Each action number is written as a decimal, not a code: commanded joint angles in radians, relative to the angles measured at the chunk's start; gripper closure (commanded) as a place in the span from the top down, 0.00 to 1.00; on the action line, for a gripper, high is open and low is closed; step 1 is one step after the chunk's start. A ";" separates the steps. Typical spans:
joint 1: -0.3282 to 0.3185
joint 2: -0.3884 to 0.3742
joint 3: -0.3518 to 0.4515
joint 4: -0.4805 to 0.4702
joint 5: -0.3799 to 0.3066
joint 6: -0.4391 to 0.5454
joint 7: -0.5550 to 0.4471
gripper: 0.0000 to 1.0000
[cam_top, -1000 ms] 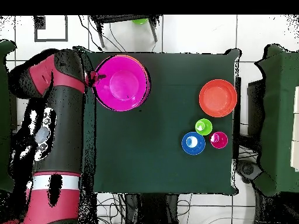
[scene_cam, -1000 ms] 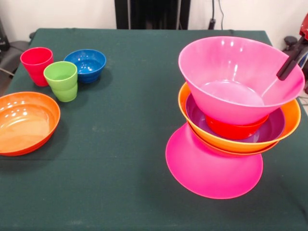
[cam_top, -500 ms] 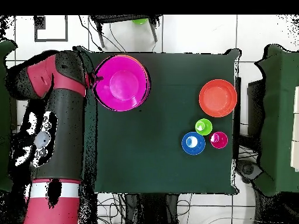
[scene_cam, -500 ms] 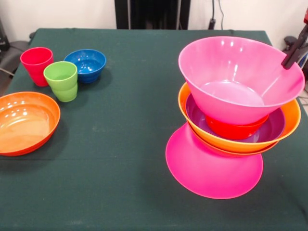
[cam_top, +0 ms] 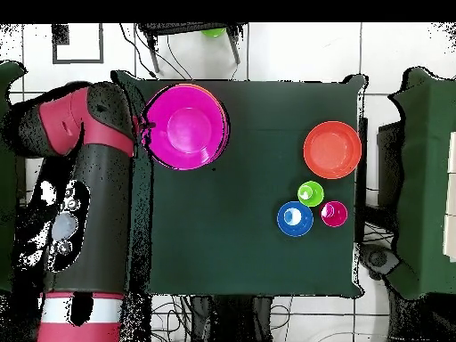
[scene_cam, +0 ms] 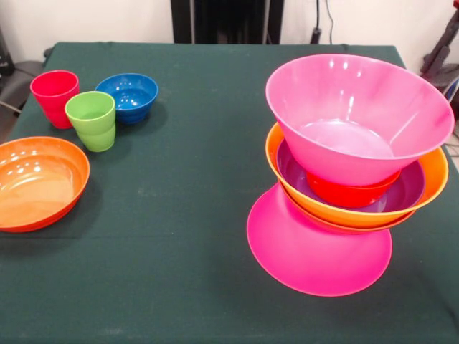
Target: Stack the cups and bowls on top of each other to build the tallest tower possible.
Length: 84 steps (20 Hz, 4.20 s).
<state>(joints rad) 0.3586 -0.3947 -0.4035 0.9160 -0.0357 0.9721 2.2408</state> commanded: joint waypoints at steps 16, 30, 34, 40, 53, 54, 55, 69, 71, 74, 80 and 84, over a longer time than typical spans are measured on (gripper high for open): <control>-0.159 -0.194 0.188 0.358 -0.008 -0.190 -0.080 1.00; -0.305 -0.259 0.281 0.480 -0.049 -0.289 -0.181 1.00; -0.350 -0.281 0.310 0.527 -0.067 -0.324 -0.192 1.00; -0.446 -0.290 0.374 0.582 -0.100 -0.380 -0.233 1.00; -0.655 -0.245 0.549 0.607 -0.245 -0.475 -0.294 1.00; -0.666 -0.238 0.562 0.601 -0.258 -0.478 -0.295 1.00; -0.679 -0.228 0.576 0.589 -0.270 -0.482 -0.303 1.00; -0.736 -0.178 0.691 0.436 -0.359 -0.358 -0.306 1.00; -0.739 -0.163 0.698 0.409 -0.368 -0.345 -0.306 1.00; -0.748 -0.142 0.713 0.378 -0.384 -0.334 -0.314 1.00; -0.781 -0.106 0.749 0.325 -0.413 -0.306 -0.353 1.00; -0.801 -0.082 0.766 0.306 -0.435 -0.305 -0.370 1.00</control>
<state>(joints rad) -0.4108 -0.5545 0.2655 1.2743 -0.3786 0.5541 2.2125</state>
